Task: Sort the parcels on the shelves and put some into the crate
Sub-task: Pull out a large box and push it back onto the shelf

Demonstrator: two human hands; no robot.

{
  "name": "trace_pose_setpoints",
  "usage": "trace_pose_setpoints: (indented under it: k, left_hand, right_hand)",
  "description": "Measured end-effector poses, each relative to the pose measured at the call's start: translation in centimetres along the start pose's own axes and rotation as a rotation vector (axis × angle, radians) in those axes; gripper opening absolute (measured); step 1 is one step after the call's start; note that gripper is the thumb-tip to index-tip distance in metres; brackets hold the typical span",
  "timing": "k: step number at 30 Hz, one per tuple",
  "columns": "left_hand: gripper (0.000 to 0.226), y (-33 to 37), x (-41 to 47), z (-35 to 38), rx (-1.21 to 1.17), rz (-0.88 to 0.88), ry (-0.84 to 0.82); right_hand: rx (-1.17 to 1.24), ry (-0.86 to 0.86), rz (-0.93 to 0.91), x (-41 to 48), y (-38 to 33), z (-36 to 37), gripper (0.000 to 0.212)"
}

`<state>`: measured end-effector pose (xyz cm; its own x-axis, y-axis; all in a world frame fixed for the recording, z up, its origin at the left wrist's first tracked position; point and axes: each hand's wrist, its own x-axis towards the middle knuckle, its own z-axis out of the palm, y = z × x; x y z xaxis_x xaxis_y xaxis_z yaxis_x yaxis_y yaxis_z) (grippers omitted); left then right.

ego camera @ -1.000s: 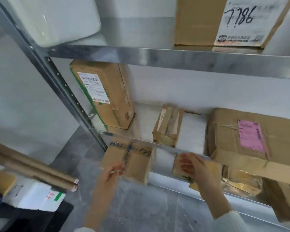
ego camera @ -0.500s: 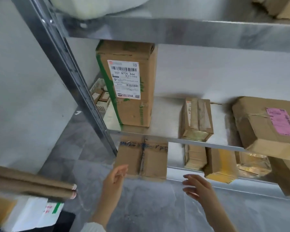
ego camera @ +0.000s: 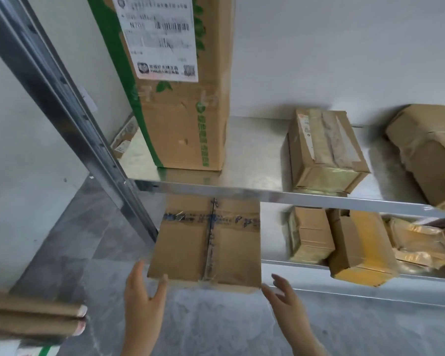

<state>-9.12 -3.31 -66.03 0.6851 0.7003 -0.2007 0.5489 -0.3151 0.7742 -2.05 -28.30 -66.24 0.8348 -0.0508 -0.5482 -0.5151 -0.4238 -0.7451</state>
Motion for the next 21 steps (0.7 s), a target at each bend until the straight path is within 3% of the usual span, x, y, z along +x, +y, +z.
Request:
trace_pose_setpoints:
  k: [3,9,15,21]
  left_hand:
    - [0.068,-0.6,1.9,1.6,0.022,-0.016,0.039]
    - [0.069,-1.5,4.6,4.4,-0.013,0.011,0.081]
    - [0.062,-1.8,6.1,5.2,-0.049,0.006,0.148]
    - [0.041,-2.6,7.2,6.3,-0.285,0.112,0.163]
  right_hand:
    - [0.002,0.005,-0.091,2.2,0.0,2.0,0.061]
    - [0.153,-0.03,-0.256,7.2,-1.4,3.5,0.066]
    - [0.201,-0.156,-0.437,10.8,-0.9,3.6,0.029]
    - [0.382,-0.245,-0.516,13.2,1.0,4.4,0.019]
